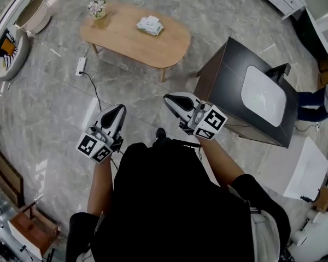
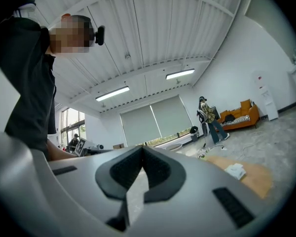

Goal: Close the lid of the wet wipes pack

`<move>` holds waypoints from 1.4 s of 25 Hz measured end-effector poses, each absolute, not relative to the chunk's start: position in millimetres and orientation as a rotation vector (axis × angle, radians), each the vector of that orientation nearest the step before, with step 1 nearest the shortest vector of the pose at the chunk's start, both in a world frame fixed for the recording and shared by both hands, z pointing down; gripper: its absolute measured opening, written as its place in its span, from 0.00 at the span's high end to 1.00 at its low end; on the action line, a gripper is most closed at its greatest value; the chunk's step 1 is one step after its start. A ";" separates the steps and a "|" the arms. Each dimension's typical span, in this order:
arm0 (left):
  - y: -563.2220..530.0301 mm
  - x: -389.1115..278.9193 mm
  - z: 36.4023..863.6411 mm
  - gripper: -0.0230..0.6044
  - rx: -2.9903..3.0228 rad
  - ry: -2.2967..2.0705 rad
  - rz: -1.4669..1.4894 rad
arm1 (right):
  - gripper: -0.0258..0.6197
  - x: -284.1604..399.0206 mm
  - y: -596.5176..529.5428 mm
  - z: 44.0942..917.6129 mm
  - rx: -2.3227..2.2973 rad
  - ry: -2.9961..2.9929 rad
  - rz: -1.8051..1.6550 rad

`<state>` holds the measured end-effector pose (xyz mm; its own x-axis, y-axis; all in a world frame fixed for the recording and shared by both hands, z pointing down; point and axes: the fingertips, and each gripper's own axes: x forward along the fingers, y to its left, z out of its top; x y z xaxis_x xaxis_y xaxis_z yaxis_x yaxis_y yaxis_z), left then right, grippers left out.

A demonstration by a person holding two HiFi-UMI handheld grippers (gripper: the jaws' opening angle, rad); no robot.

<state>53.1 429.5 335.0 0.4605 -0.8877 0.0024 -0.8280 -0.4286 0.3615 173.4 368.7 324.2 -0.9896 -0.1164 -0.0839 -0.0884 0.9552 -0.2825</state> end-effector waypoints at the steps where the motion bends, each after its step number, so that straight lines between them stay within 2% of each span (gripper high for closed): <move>1: 420.8 50.8 335.4 0.94 2.399 -1.461 -0.272 | 0.94 170.8 359.4 326.2 -0.155 3.009 -0.433; 9: 349.8 4.2 351.0 0.94 2.384 -1.427 -0.311 | 0.94 124.0 296.2 349.5 -0.182 3.030 -0.511; 24: 166.2 -141.5 356.9 0.94 2.439 -1.307 -0.365 | 0.94 -0.3 121.0 353.3 -0.418 3.069 -0.539; 35: 68.0 -167.8 374.6 0.94 2.420 -1.230 -0.355 | 0.94 2.6 4.5 368.2 -0.659 2.989 -0.643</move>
<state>-167.8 68.0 374.6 0.5801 -0.8134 -0.0434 -0.7115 -0.5320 0.4590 2.6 4.5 368.2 -0.9112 -0.4054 0.0729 -0.3995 0.8269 -0.3958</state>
